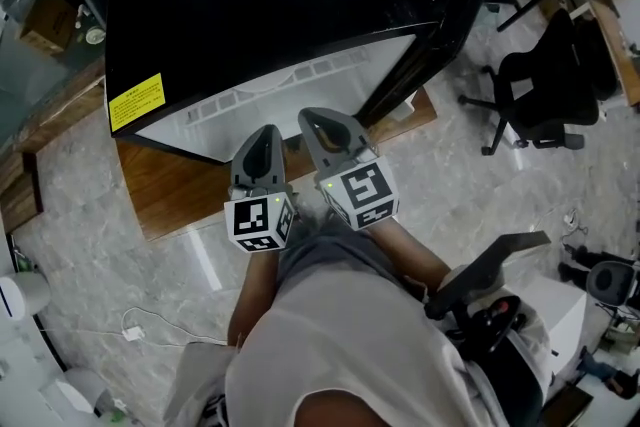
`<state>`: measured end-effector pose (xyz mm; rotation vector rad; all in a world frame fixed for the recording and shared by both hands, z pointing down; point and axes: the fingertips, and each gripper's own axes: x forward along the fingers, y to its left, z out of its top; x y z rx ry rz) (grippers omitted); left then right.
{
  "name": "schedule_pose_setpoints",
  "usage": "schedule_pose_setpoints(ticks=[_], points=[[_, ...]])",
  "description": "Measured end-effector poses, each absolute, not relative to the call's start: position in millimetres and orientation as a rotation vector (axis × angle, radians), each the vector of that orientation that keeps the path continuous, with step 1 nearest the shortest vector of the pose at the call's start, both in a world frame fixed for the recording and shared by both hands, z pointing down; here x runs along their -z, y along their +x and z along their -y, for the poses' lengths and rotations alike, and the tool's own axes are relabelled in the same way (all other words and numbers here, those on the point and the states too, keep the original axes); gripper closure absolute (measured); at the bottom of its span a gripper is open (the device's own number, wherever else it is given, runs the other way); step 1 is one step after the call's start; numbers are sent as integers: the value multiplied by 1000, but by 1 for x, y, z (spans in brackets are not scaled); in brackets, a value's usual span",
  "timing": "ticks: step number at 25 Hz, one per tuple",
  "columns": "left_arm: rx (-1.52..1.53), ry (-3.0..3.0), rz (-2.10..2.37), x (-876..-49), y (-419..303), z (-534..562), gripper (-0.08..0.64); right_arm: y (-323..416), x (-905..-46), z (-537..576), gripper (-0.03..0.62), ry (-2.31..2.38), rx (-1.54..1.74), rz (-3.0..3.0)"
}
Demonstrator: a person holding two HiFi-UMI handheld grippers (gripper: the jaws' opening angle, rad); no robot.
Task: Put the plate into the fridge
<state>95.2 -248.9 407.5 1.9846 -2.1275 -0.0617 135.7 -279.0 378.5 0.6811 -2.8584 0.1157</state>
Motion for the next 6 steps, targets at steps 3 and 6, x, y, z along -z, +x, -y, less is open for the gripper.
schedule_pose_setpoints(ticks=[3, 6], points=[[49, 1986, 2133, -417, 95, 251, 532, 138, -388, 282, 575, 682, -128, 2856], [25, 1986, 2156, -425, 96, 253, 532, 139, -394, 283, 575, 666, -138, 2863]])
